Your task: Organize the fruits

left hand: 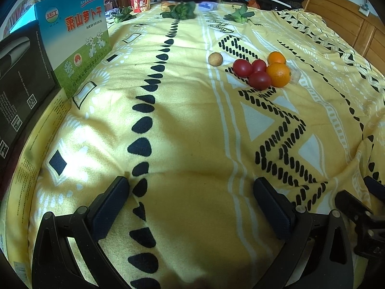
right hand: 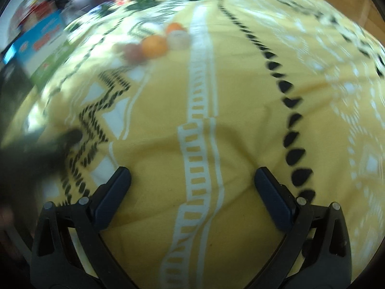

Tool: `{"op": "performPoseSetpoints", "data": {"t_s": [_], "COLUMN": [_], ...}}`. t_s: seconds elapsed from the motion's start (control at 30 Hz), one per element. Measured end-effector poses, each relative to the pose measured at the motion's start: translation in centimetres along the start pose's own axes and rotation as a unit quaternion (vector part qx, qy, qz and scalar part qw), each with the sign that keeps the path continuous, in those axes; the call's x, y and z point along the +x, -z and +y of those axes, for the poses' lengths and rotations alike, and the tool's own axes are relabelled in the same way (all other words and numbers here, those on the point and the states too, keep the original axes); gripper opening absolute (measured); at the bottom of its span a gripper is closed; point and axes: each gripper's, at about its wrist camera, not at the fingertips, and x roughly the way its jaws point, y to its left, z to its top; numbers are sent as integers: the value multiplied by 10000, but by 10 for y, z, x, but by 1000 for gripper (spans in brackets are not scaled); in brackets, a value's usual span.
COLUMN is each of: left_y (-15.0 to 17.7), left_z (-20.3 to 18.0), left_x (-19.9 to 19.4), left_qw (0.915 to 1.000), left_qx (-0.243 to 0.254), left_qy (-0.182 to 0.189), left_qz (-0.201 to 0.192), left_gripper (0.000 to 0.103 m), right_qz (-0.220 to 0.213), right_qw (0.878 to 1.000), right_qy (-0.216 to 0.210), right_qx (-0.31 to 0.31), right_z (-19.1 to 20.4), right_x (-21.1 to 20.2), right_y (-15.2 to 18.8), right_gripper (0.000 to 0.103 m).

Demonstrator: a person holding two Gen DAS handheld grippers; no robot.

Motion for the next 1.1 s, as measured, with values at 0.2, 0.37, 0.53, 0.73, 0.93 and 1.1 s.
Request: {"op": "performPoseSetpoints", "data": {"t_s": [0.2,0.37,0.53,0.73,0.93,1.1], "left_y": [2,0,1,1,1,1], "left_z": [1,0,0,-1,-1,-1], "left_x": [-1,0,0,0,0,0], "left_qw": [10000,10000,10000,10000,10000,10000], "left_qx": [21,24,17,15,18,16], "left_qy": [-21,-19,-14,-12,-21,-17], "left_qz": [-50,-46,-44,-45,-47,-49], "left_gripper": [103,103,103,103,103,103], "right_qz": [-407,-441,-453,-454,-452,-454], "right_qw": [9989,9988,9988,9988,9988,9988], "right_qy": [157,100,76,82,81,80], "right_qx": [-163,-170,-158,-157,-155,-153], "right_z": [7,5,5,5,5,5], "right_x": [2,3,3,3,3,3], "right_y": [10,8,9,9,9,9], "right_gripper": [103,103,103,103,103,103]}}
